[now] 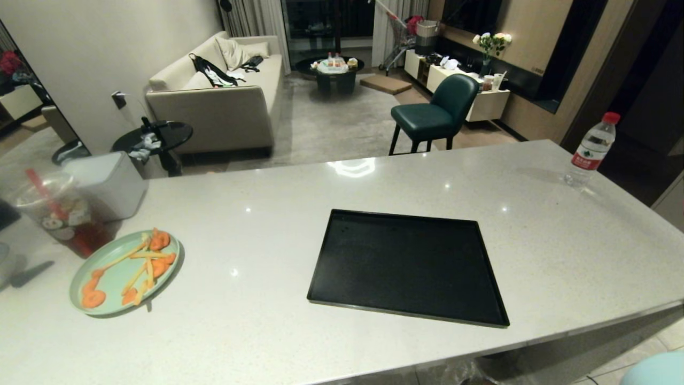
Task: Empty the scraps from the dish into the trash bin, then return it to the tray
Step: Put the bowl back to the table
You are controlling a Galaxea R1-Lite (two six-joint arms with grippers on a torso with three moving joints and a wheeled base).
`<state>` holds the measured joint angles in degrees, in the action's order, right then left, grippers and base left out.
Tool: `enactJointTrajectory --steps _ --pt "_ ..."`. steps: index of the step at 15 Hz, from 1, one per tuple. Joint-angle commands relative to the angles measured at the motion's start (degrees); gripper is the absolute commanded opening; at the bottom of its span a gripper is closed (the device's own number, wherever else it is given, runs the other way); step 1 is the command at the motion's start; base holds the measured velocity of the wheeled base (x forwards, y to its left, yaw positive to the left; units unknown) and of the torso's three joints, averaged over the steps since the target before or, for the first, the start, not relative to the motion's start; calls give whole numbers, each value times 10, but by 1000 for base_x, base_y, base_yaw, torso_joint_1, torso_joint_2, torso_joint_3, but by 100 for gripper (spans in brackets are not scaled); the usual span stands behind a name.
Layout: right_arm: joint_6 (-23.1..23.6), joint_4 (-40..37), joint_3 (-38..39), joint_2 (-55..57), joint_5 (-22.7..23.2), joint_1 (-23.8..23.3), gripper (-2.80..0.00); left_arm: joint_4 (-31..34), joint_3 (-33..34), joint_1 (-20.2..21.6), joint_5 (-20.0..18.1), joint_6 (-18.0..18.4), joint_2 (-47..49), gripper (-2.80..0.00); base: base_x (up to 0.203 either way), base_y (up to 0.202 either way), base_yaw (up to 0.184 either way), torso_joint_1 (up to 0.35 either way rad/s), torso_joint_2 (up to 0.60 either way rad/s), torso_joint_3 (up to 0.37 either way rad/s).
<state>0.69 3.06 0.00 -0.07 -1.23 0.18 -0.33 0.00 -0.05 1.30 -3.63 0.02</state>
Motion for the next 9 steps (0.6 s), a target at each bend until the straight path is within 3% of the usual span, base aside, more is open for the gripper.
enactJointTrajectory --steps 1,5,9 --pt "16 -2 -2 2 12 0 -280 0 0 0 0 -1 1 -280 0 0 0 0 0 0" --pt "15 -26 -71 79 65 1 -280 0 0 0 0 -1 1 -280 0 0 0 0 0 0" --pt "1 -23 -145 234 119 2 -280 0 0 0 0 -1 1 -280 0 0 0 0 0 0"
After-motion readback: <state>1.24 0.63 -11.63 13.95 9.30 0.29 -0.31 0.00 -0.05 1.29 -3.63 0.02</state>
